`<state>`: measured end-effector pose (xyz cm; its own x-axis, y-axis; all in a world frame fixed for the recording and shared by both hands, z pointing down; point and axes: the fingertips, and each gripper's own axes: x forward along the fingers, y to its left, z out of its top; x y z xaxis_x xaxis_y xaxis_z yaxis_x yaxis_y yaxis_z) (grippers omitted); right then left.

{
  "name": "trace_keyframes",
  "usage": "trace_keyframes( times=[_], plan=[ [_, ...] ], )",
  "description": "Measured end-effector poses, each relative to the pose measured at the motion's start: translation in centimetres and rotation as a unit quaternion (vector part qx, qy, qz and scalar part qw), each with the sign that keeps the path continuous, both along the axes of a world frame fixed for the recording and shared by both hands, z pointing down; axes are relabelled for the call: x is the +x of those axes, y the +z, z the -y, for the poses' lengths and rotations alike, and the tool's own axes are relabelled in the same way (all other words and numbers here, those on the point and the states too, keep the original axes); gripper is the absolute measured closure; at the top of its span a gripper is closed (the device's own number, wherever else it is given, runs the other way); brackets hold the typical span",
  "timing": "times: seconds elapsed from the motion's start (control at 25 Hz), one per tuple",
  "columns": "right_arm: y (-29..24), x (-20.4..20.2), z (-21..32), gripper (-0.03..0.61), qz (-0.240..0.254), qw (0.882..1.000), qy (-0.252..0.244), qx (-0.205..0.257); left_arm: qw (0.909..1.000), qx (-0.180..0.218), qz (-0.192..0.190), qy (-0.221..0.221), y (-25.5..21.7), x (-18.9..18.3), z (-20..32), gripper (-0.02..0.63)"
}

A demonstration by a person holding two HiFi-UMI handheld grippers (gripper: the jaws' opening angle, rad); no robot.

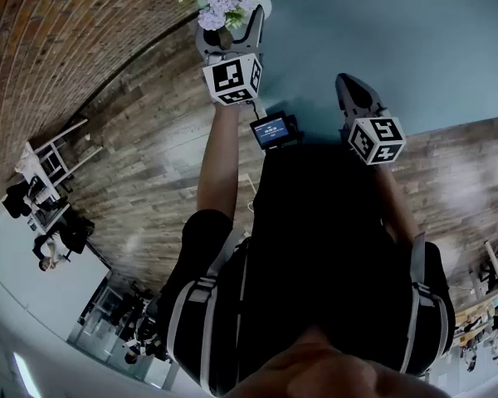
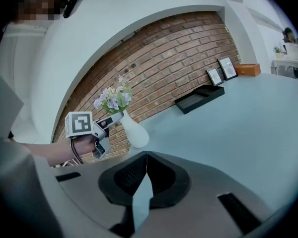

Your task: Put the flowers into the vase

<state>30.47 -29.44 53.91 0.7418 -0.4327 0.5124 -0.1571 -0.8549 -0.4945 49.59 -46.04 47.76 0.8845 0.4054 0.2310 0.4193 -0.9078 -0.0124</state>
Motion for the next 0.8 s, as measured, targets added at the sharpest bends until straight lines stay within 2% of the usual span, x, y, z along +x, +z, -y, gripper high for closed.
trace_keyframes(
  times=[0.12,0.24,0.28,0.36,0.4,0.48,0.56,0.68,0.8],
  plan=[
    [-0.4,0.3,-0.1,0.560,-0.011,1.000,-0.005,0.015,0.9994,-0.007,0.030,-0.017,0.9,-3.3,2.1,0.166],
    [-0.3,0.7,0.5,0.560,-0.023,0.999,-0.029,0.029,0.9969,-0.024,0.049,-0.056,0.4,-9.1,5.3,0.173],
    [-0.3,0.7,0.8,0.560,-0.027,0.998,-0.041,0.035,0.9948,-0.028,0.058,-0.079,0.1,-11.3,6.6,0.226],
    [-0.9,0.4,1.9,0.560,-0.037,0.995,-0.071,0.055,0.9858,-0.055,0.089,-0.131,-1.1,-16.2,8.8,0.537],
    [-1.7,-0.1,2.5,0.560,-0.043,0.993,-0.088,0.069,0.9797,-0.077,0.105,-0.153,-1.9,-18.7,9.5,0.568],
    [-3.6,-1.7,3.6,0.560,-0.057,0.987,-0.119,0.096,0.9689,-0.115,0.112,-0.188,-4.0,-23.4,10.1,0.569],
    [-5.2,-3.6,4.7,0.560,-0.075,0.981,-0.144,0.110,0.9642,-0.119,0.101,-0.214,-5.3,-27.3,10.1,0.569],
    [-6.6,-7.3,5.8,0.560,-0.090,0.976,-0.163,0.116,0.9629,-0.129,0.099,-0.216,-5.9,-32.0,9.2,0.569],
    [-8.0,-10.7,6.3,0.560,-0.107,0.973,-0.178,0.100,0.9632,-0.148,0.086,-0.207,-6.6,-35.3,8.3,0.569]
  ],
)
